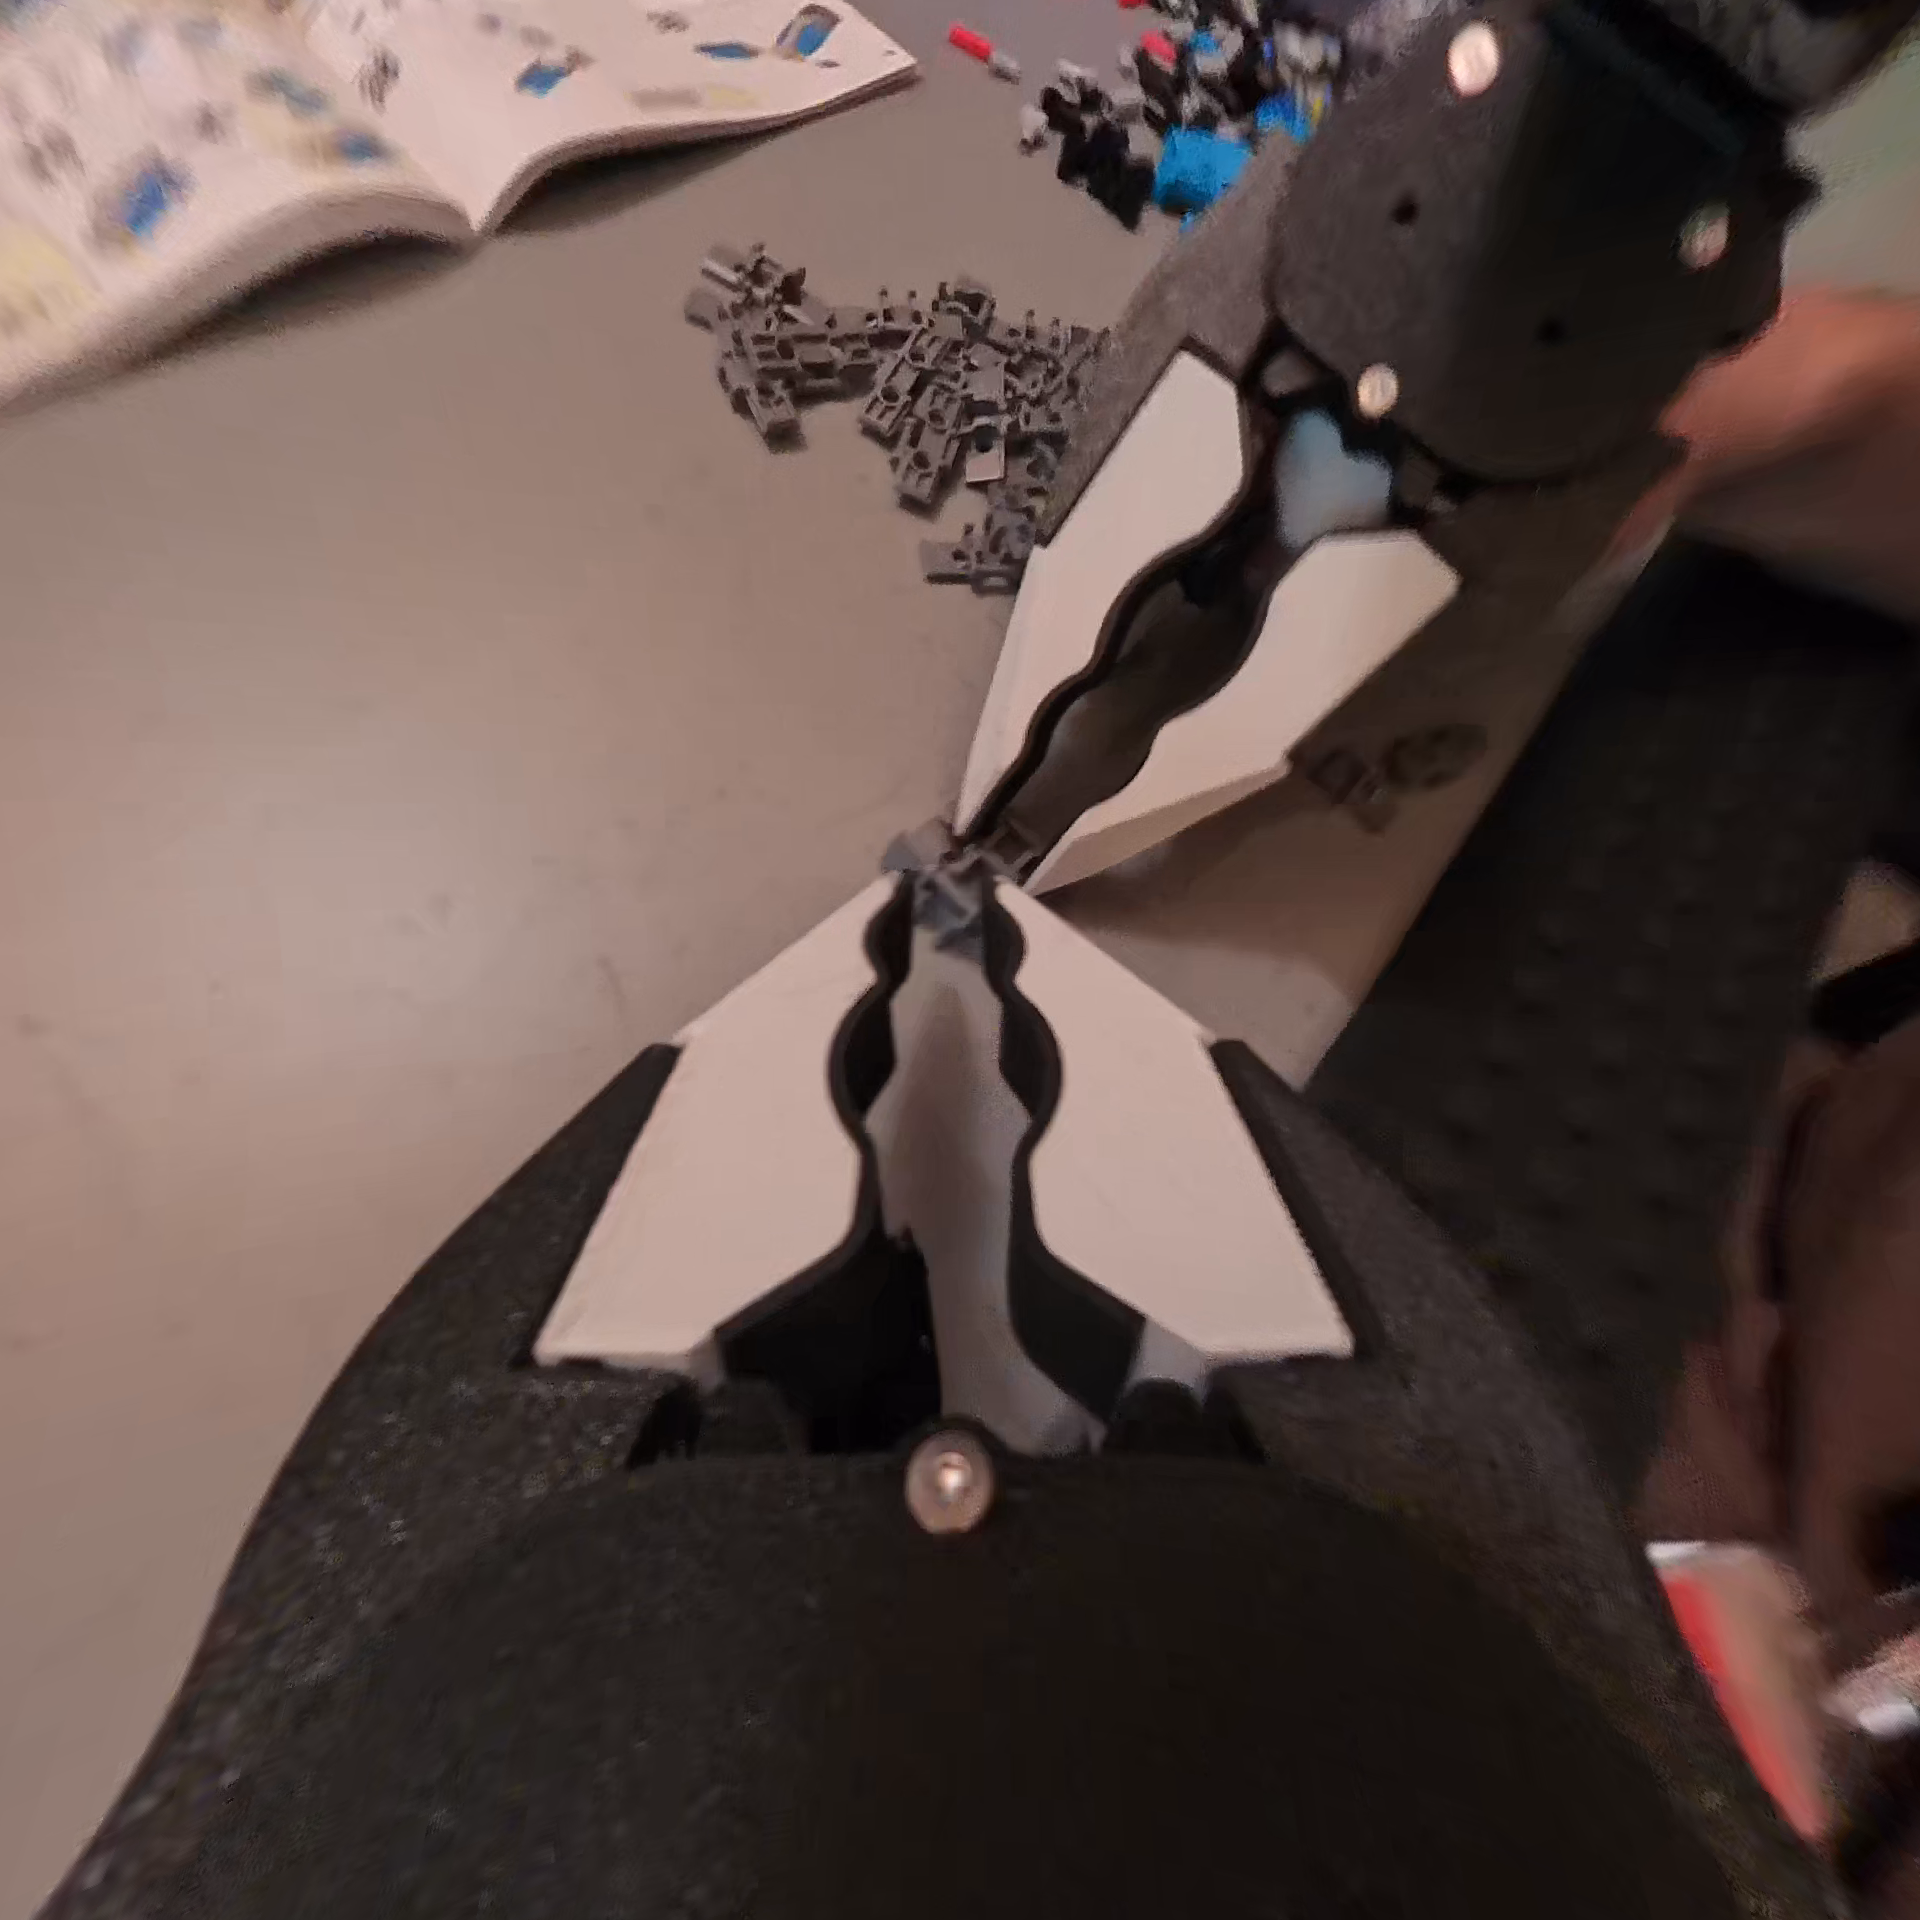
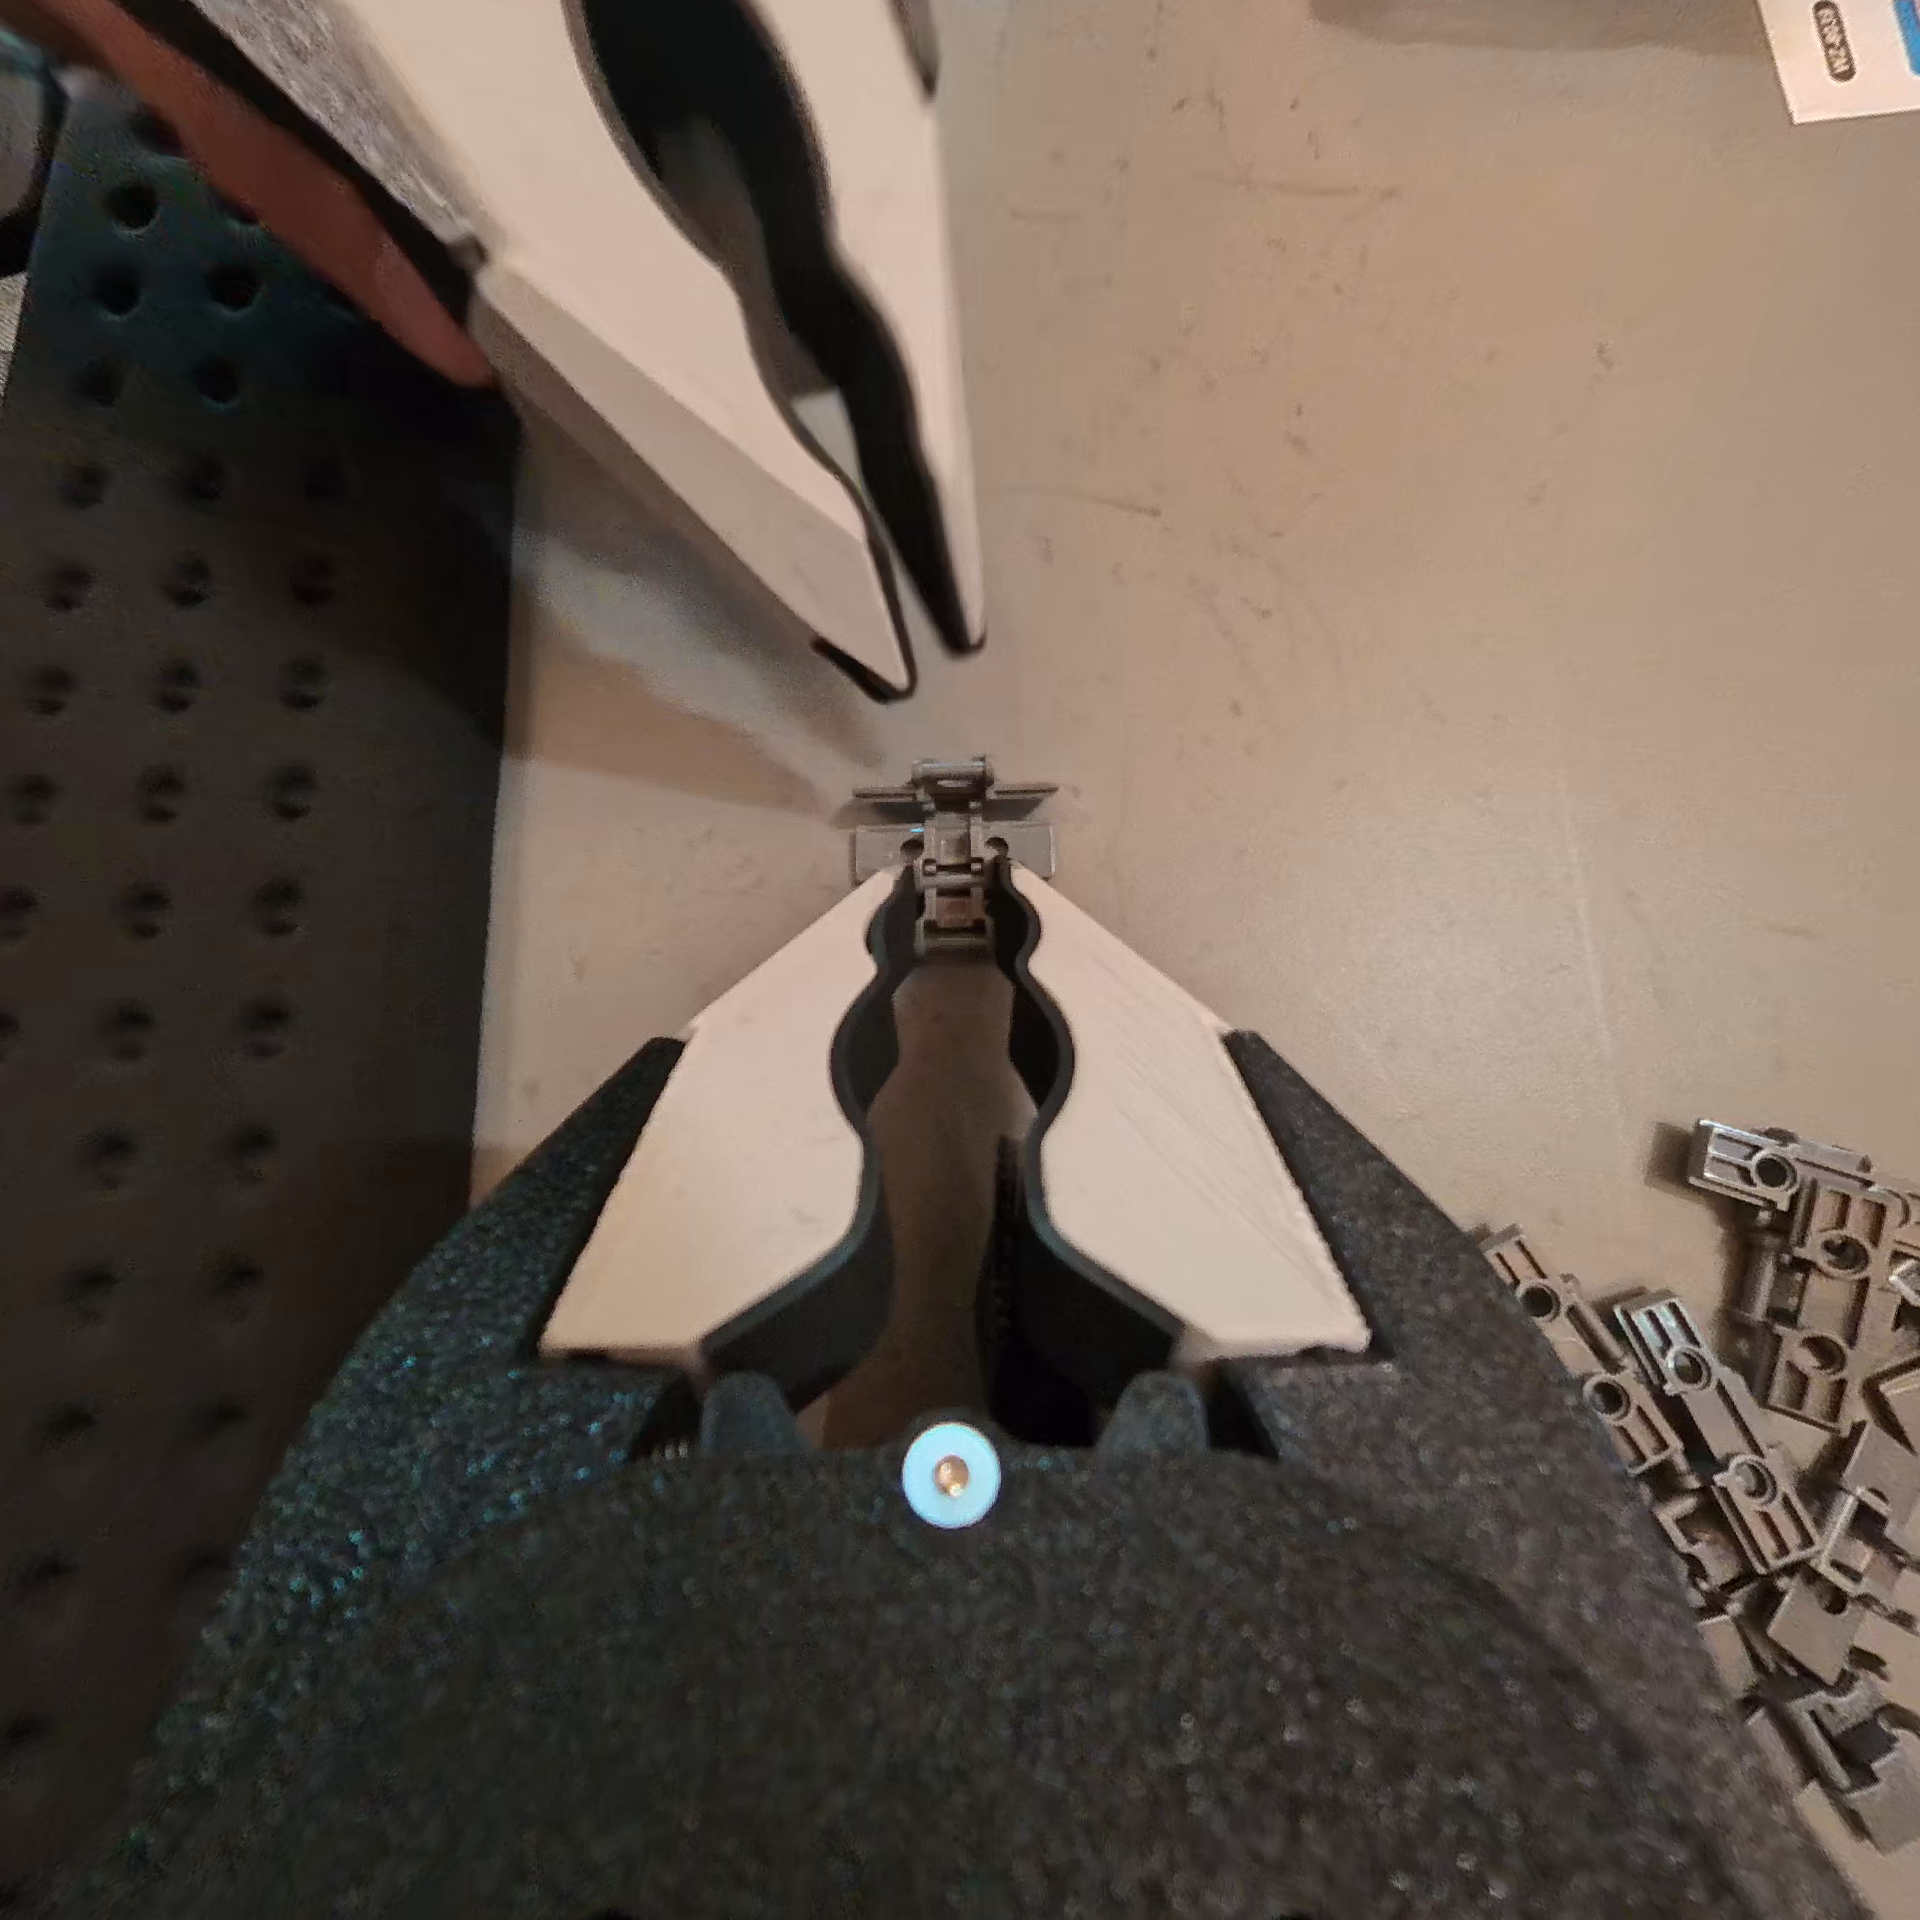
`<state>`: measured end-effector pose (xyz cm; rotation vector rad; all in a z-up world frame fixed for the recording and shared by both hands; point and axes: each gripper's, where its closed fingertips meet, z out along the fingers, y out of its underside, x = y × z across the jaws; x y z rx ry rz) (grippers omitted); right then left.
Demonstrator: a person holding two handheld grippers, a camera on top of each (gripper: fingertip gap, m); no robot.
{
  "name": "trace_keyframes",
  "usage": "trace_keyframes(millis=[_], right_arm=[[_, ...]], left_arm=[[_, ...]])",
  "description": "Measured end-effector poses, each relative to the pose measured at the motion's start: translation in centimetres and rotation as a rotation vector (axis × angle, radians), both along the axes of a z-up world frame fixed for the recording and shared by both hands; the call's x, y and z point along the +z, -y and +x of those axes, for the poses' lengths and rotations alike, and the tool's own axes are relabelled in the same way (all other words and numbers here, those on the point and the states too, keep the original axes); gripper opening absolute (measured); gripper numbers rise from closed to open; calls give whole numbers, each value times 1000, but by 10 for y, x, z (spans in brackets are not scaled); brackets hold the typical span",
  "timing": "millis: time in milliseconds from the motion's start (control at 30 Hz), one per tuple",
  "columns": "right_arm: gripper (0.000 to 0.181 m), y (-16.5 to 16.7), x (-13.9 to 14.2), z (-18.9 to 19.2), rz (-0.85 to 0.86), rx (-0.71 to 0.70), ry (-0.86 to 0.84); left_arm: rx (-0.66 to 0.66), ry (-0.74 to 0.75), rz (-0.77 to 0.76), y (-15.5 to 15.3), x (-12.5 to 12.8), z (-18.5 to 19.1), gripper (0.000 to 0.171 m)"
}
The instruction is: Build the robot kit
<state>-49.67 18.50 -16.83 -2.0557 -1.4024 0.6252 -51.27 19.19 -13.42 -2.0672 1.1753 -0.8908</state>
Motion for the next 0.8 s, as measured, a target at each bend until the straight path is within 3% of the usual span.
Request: trace_keyframes(millis=[67,133,233,367,567,800], right_arm=[[15,0,0,0,-3,-1,-2],[15,0,0,0,-3,0,-2],[15,0,0,0,-6,0,-5],[15,0,0,0,-17,-1,-11],[15,0,0,0,-21,2,-17],[15,0,0,-1,-24,16,-27]], left_arm=[[-120,-101,224,-11,0,-15,27],[-221,-145,360,-18,-3,-19,27],[-413,-122,287,-1,-10,-9,25],[-535,-106,195,1,-22,-1,25],[-627,-55,128,8,-24,9,14],[-638,-232,144,7,-16,2,14]])
